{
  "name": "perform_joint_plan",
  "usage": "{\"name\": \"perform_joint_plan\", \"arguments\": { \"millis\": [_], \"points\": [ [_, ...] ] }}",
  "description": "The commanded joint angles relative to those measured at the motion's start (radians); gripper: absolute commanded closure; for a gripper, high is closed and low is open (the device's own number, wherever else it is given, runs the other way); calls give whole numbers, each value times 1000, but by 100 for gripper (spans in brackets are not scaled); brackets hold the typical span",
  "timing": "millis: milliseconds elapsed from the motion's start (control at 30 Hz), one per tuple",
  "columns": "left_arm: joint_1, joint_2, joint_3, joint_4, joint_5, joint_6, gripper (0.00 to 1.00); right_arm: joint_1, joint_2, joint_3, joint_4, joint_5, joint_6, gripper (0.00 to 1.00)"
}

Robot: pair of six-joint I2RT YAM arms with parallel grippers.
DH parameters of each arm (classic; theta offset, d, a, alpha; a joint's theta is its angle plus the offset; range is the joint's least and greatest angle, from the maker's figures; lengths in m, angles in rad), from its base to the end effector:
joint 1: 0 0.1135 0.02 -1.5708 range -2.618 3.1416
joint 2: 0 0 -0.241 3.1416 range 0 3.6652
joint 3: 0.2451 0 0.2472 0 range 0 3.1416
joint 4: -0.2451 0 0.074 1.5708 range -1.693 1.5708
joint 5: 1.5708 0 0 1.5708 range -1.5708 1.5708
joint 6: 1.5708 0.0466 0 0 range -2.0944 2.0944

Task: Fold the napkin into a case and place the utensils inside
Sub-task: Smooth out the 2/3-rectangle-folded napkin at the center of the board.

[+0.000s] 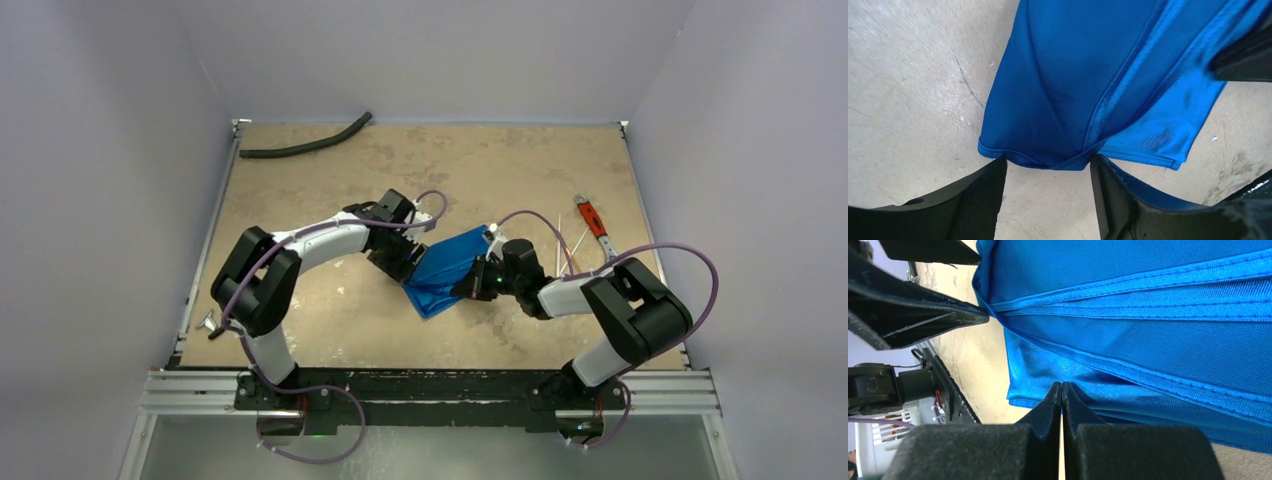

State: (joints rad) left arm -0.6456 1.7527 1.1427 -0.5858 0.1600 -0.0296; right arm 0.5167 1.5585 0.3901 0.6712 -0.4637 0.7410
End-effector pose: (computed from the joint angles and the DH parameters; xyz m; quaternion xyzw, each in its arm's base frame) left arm 0.2659 -0.2096 0.1506 0.3111 0.9287 -0.1356 0.1493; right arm 0.2226 0.1504 0.1021 -0.0232 0.8443 0.4524 0.2863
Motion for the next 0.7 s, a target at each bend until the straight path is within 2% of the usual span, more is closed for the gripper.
{"name": "perform_joint_plan", "arguments": {
  "millis": [0,133,300,533,567,667],
  "points": [
    [37,24,18,2,111,-65,40,5,-35,2,-19,-13,-16,100],
    [49,38,17,24,136,-105,43,5,-38,9,-27,-15,-17,100],
    [54,70,51,34,141,-72,60,11,-34,10,-27,-15,-10,100],
    [54,102,84,10,79,-7,97,15,-40,24,-35,-39,-8,100],
    [54,103,86,7,60,8,100,14,-45,32,-39,-44,-7,100],
    [52,96,83,1,5,64,100,14,-62,59,-64,-56,-8,100]
  ]
}}
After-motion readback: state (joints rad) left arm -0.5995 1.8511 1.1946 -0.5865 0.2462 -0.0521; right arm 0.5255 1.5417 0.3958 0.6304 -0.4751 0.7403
